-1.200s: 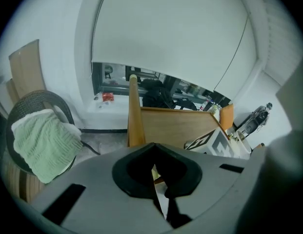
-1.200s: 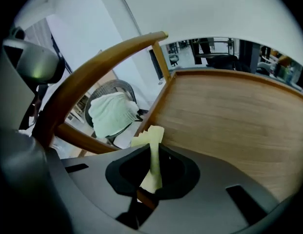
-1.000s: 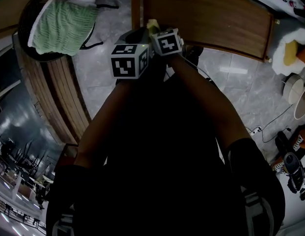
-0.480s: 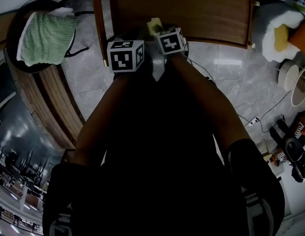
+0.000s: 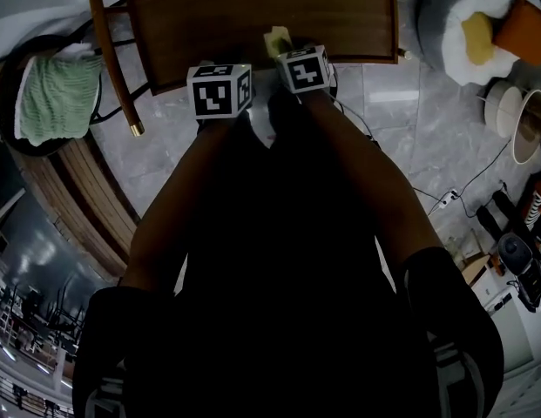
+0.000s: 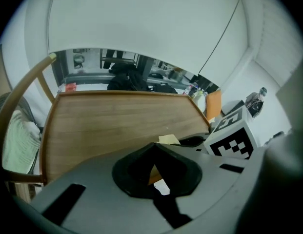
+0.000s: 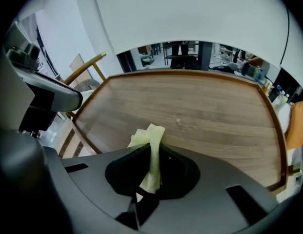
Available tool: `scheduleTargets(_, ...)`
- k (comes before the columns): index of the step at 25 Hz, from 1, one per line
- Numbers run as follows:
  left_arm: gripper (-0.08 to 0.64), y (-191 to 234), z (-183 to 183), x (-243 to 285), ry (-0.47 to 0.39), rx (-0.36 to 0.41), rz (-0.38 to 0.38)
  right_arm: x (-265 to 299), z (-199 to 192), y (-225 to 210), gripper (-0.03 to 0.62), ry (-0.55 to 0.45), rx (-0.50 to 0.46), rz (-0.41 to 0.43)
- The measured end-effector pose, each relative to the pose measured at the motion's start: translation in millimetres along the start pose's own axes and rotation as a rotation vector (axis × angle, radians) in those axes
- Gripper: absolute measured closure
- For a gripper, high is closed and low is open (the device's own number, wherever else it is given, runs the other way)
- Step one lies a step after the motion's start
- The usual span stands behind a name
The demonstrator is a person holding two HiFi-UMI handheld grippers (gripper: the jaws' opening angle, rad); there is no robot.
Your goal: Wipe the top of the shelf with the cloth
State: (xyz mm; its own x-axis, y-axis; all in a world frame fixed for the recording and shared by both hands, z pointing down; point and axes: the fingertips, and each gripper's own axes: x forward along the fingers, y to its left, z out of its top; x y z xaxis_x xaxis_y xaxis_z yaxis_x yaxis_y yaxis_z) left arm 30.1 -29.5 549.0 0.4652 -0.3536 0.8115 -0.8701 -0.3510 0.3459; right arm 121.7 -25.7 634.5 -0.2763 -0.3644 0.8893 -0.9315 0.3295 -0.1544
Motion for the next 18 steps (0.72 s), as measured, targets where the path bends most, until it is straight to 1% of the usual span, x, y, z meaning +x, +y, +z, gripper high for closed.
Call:
scheduleTargets(2, 0.548, -17, 5, 11, 0.000, 0.010, -0.011, -8, -4, -19, 0.549, -0.003, 0.021, -0.007)
scheduleTargets(5, 0.549, -42, 11, 25, -0.003, 0.021, -0.021, -18, -11, -54, 0.549, -0.019, 0.029, -0.046)
scheduleTargets(10, 0.549, -79, 12, 47, 0.009, 0.044, -0.040, -38, -21, -105, 0.549, -0.042, 0.051, -0.089)
scheduleTargets(14, 0.548, -103, 11, 61, 0.018, 0.054, -0.059, -52, -33, -144, 0.549, -0.039, 0.078, -0.139)
scheduleTargets(18, 0.549, -122, 10, 68, 0.018, 0.065, -0.073, -66, -46, -184, 0.549, -0.031, 0.094, -0.214)
